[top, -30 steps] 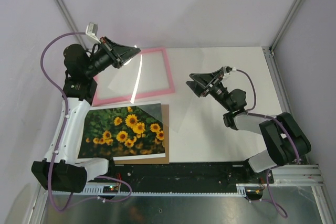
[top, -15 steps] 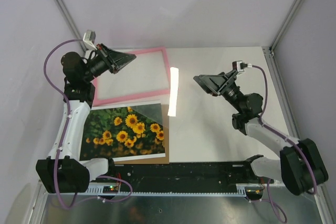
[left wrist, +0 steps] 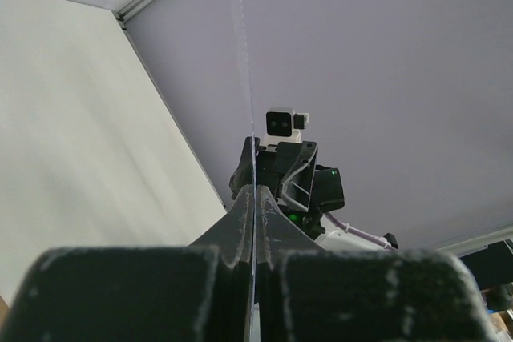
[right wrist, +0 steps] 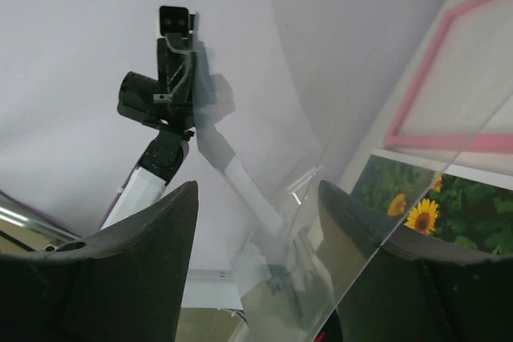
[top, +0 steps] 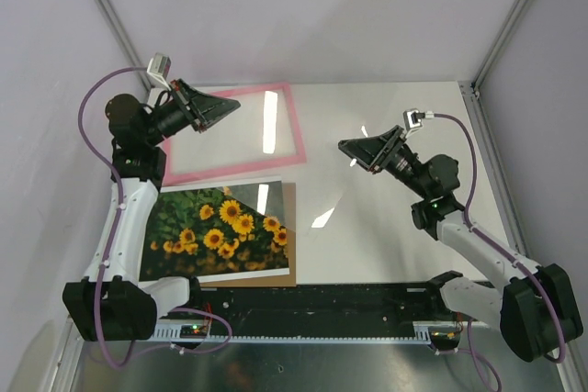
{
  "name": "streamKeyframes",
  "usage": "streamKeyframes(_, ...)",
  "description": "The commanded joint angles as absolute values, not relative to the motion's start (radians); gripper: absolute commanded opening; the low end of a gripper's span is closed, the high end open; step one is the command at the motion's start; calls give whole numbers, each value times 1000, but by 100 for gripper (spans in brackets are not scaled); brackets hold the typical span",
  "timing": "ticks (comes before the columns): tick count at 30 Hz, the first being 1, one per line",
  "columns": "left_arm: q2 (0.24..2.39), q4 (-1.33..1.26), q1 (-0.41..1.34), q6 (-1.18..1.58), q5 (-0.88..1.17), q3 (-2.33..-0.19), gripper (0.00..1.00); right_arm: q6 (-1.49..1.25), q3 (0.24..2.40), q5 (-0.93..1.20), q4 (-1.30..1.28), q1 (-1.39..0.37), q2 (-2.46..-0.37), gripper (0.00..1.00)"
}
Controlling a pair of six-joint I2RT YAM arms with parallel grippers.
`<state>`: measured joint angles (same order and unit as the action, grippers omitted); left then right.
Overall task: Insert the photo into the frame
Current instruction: Pass from the left arm to the right
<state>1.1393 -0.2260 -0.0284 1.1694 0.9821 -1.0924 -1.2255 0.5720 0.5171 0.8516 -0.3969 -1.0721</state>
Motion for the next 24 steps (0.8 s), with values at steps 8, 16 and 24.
streamKeyframes(8, 1105, -282, -28, 1143, 1028, -1052, 0, -1143, 661, 523, 800, -419, -1053, 53)
streamKeyframes(16, 1112, -285, -28, 1132, 1021, -1027, 0, -1141, 681, 534, 801, -424, -1057, 42)
streamKeyframes(24, 1135, -291, -19, 1124, 1020, -1014, 0, -1133, 688, 549, 781, -425, -1067, 40)
